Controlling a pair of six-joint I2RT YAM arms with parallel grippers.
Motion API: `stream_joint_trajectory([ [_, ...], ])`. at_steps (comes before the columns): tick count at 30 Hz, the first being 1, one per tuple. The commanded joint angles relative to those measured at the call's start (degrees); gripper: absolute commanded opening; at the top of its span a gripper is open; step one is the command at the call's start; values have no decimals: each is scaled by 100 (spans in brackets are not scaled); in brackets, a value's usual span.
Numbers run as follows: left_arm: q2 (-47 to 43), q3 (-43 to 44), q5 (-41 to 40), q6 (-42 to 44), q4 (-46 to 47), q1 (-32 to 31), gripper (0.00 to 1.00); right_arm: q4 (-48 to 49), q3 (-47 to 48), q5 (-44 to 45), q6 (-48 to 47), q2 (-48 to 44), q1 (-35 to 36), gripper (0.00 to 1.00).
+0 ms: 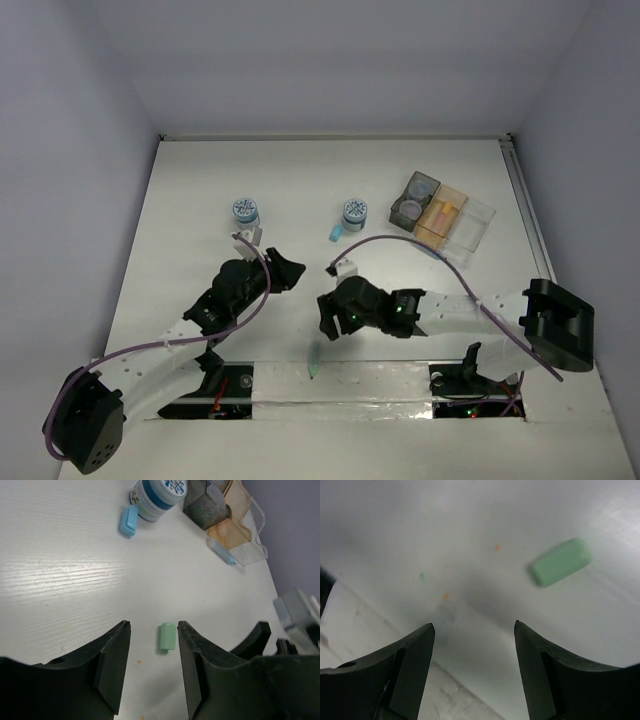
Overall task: Sort the stationery into containers
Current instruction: Pick up the pen from the corner of the board.
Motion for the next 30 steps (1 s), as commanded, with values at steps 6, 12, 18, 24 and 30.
stream_joint_trajectory([
  [6, 96, -125, -145, -76, 108, -7, 40, -548, 622, -280, 685, 686, 949, 86],
  [12, 70, -143, -198, -85, -41, -7, 40, -451, 1114, -360, 720, 1398, 1152, 75],
  [18, -54, -222, -372, -103, -147, -7, 40, -749, 1334, -307, 799, 1741, 1354, 56],
  [24, 86, -195, -277, -67, -182, -7, 40, -1540, 1309, 79, 896, 1803, 1407, 57],
  [30, 271, -152, 48, -85, -278, -7, 40, -1884, 1045, 28, 756, 1575, 1407, 60],
])
